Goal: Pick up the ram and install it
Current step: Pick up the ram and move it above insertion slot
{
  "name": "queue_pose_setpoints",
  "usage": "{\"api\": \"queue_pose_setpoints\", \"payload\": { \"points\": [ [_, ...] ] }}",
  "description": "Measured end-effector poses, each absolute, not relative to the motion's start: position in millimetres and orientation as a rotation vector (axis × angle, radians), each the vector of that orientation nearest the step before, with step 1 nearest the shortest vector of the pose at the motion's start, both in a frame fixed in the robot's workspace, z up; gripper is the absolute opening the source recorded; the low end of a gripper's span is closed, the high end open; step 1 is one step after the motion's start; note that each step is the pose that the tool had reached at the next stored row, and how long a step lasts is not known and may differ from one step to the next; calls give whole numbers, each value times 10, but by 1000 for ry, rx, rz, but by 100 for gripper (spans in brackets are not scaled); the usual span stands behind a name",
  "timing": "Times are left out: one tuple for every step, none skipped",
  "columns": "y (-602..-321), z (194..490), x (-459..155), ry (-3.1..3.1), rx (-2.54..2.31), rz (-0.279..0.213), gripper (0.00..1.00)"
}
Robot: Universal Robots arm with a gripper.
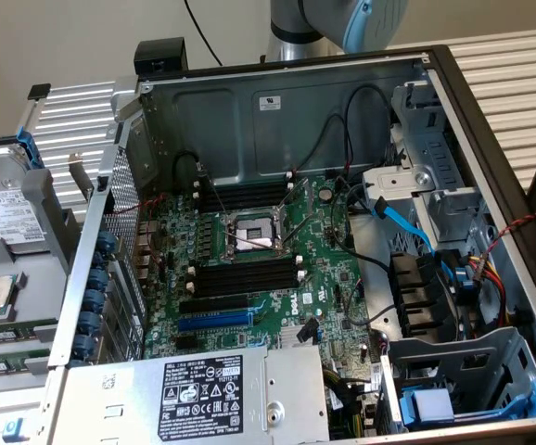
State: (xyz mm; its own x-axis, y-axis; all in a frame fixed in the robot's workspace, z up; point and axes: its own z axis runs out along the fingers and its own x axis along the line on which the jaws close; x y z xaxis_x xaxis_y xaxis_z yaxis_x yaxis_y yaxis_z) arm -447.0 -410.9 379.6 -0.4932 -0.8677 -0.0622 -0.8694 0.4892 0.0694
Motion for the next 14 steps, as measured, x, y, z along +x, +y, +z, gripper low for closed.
{"api": "queue_pose_setpoints", "payload": {
  "points": [
    [-4109, 3794, -4470, 2681, -1596, 143, 11],
    [-4109, 3794, -4470, 2668, -1621, 143, 11],
    [-4109, 3792, -4470, 2654, -1646, 143, 11],
    [-4109, 3791, -4469, 2639, -1671, 142, 11],
    [-4110, 3789, -4469, 2625, -1696, 141, 11],
    [-4110, 3788, -4469, 2611, -1721, 139, 11],
    [-4109, 3787, -4469, 2597, -1745, 137, 11],
    [-4109, 3786, -4470, 2582, -1770, 135, 11],
    [-4109, 3785, -4470, 2567, -1795, 133, 11],
    [-4109, 3783, -4470, 2553, -1818, 132, 11],
    [-4109, 3781, -4470, 2537, -1842, 131, 11],
    [-4109, 3779, -4470, 2520, -1867, 131, 11],
    [-4109, 3778, -4470, 2505, -1889, 131, 11],
    [-4109, 3777, -4470, 2498, -1898, 131, 11]
  ]
}}
